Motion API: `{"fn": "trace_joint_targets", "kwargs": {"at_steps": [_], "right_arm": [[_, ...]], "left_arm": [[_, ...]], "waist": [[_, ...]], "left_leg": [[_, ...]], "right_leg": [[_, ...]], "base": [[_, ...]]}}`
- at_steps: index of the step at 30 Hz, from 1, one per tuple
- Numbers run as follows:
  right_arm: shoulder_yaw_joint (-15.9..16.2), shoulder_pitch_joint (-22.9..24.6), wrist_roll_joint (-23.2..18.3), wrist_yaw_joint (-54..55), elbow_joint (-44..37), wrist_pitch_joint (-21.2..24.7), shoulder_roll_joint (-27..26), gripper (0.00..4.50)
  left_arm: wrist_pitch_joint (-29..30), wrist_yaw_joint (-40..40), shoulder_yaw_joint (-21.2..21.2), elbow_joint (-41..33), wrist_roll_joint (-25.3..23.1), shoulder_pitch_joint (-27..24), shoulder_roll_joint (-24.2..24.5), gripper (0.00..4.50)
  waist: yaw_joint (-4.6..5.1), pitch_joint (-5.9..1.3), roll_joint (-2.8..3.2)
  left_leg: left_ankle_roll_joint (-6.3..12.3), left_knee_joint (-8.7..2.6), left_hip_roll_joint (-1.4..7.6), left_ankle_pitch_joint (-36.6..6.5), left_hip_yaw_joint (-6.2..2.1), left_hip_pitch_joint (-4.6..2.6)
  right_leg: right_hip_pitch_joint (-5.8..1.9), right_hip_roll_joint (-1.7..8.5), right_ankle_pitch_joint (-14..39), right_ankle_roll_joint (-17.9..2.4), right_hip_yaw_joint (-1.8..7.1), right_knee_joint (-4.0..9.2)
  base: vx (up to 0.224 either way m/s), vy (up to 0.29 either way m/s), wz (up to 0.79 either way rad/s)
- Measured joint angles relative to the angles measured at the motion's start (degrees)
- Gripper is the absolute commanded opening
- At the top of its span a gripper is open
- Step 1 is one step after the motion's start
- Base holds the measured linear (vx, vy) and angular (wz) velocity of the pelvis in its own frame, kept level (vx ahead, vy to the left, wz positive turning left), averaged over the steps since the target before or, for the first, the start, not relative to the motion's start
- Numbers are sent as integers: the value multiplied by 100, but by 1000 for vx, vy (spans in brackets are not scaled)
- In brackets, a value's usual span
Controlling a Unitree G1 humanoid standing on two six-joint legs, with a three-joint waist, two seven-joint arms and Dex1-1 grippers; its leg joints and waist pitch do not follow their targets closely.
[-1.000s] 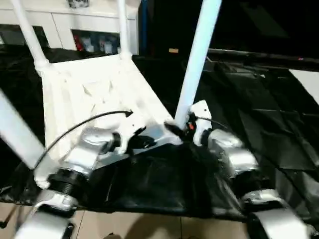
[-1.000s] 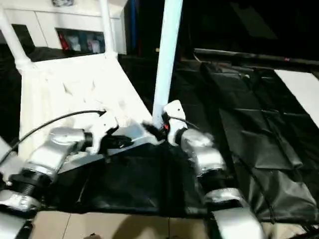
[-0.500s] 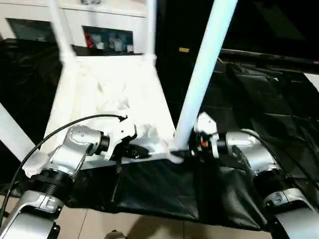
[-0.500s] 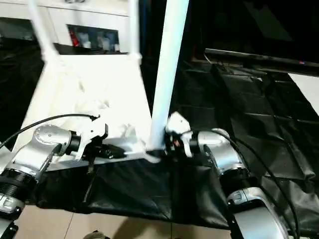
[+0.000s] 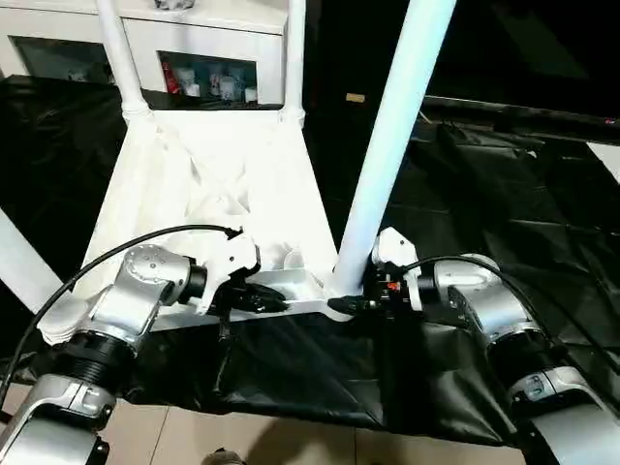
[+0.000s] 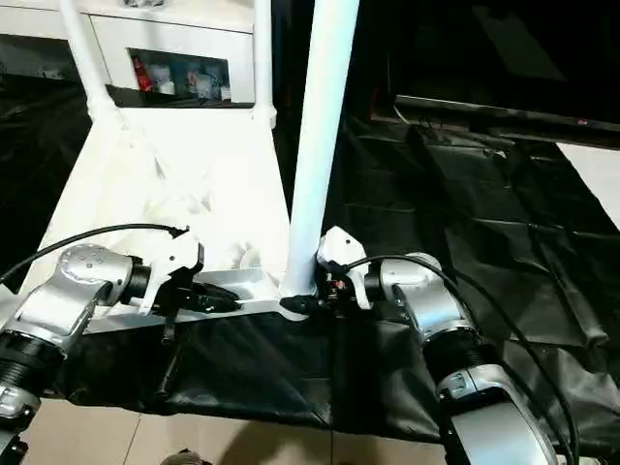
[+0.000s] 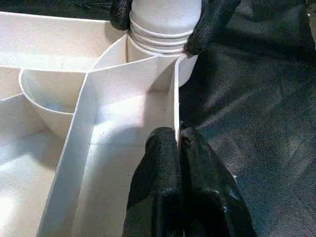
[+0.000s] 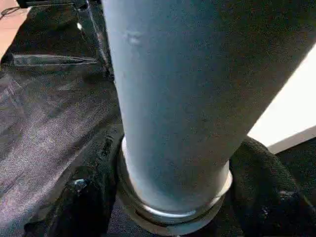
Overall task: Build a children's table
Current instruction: Rotate leg to tighten
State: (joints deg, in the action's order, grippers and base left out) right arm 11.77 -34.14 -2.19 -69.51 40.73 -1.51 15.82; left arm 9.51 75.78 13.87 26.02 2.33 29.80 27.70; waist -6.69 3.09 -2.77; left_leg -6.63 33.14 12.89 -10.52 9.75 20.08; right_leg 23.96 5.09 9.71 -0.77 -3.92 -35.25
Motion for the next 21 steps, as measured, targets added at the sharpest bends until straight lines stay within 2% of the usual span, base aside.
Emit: {"fn": "trace_joint_targets", "kwargs": {"at_steps": [8, 12, 15, 17, 21], "right_arm": [[-103, 84, -30, 319, 24, 1, -150, 273], [-477, 151, -26, 1430, 137, 158, -511, 273], [-594, 167, -20, 1906, 159, 229, -644, 273], [-832, 203, 26, 2787, 190, 271, -951, 273], [-1011, 211, 88, 3819, 220, 307, -1274, 273]], "left_arm": [[18, -261, -30, -55, 2, -51, -18, 0], [203, -1033, -196, -52, -191, -49, -334, 0], [328, -1306, -225, -60, -217, -47, -486, 0], [529, -1819, -303, -80, -359, -44, -814, 0], [803, -2397, -288, -193, -507, -42, -1163, 0]], "waist": [[14, -1, -6], [46, 0, -11], [95, -1, -12], [133, -3, -14], [168, -10, -17]], "left_leg": [[-1, 0, 0, 0, 0, -1], [-5, 0, -1, 3, -1, -1], [-6, -4, -2, 3, -1, -2], [-7, -5, -3, 3, -1, -5], [-7, -8, -4, 4, -1, -9]], "right_leg": [[-3, 0, 0, 0, 1, -5], [-4, 0, -2, 3, 4, -8], [-8, 0, 8, 26, 6, -5], [-9, 0, 6, 24, 8, -7], [-11, -1, 7, 26, 9, -5]], "base": [[0, 0, 0], [0, 0, 0], [0, 0, 0], [0, 0, 0], [0, 0, 0]]}}
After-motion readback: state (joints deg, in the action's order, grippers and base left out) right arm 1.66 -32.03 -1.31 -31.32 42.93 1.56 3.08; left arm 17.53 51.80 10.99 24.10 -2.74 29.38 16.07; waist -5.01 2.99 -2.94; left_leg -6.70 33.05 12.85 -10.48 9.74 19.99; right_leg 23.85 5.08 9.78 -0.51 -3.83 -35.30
